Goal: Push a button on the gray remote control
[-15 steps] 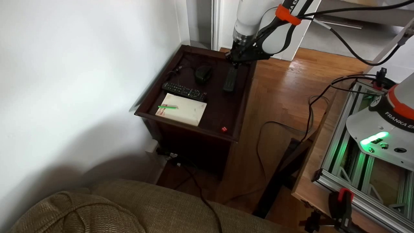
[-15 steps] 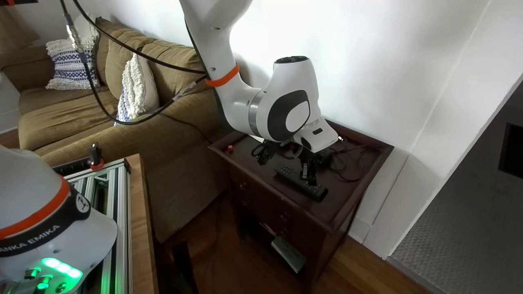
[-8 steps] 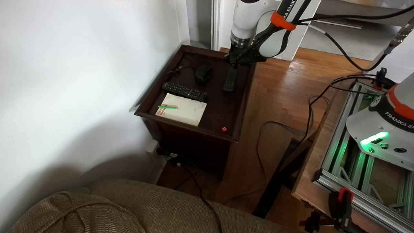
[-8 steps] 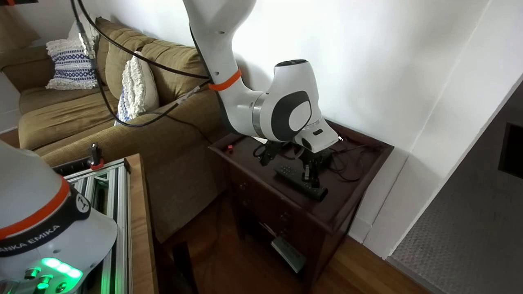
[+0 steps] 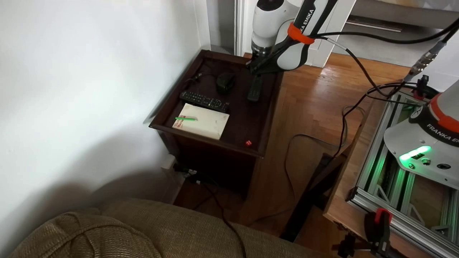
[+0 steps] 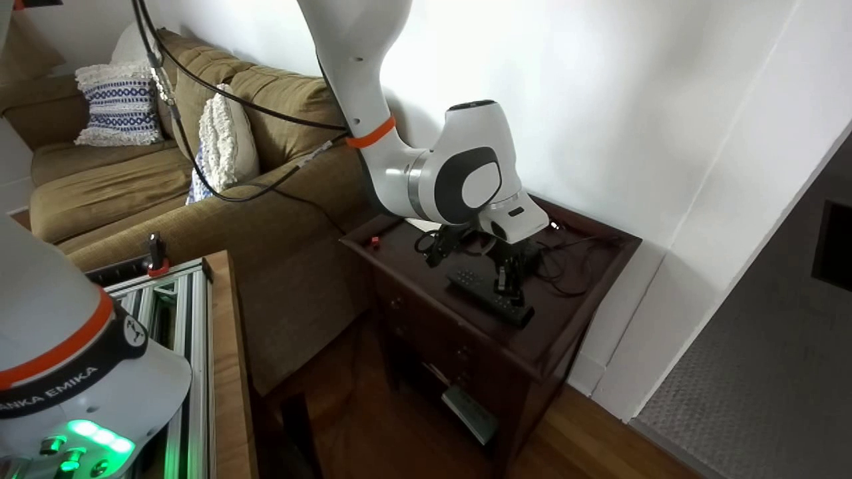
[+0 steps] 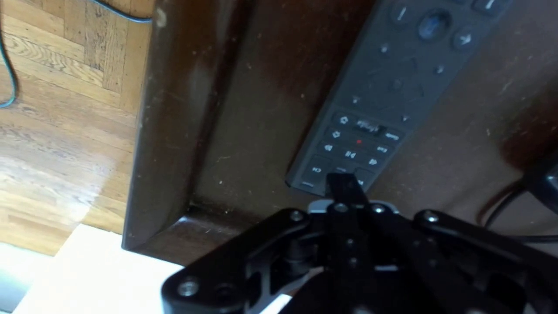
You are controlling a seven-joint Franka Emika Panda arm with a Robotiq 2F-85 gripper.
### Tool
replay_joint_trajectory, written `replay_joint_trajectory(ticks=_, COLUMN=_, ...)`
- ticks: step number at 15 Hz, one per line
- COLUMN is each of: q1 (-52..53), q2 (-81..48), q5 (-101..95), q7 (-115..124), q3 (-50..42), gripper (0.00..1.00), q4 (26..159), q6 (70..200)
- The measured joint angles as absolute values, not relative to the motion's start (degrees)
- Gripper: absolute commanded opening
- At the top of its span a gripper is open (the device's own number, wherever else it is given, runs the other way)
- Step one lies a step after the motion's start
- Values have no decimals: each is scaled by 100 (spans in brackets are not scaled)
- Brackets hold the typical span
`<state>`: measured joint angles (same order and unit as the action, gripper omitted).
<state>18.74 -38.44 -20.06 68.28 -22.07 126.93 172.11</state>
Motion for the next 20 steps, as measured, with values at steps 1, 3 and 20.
replay_joint_trajectory(ticks=1, q1=1960, q2=-3881, q5=-1905, q7=6780, q3=-2271, gripper=0, q4=12686, q6=17211)
replay_joint_trajectory(ticks=3, q1=2101, q2=-3947, q5=-1732, q7=6684, q3=-2379, gripper=0, q4=12674, q6=17211)
replay_joint_trajectory(ticks=20, q1=2637, q2=-4211, q5=-1053, q7=6122, q3=-2803, gripper=0, q4=12585, q6=17211)
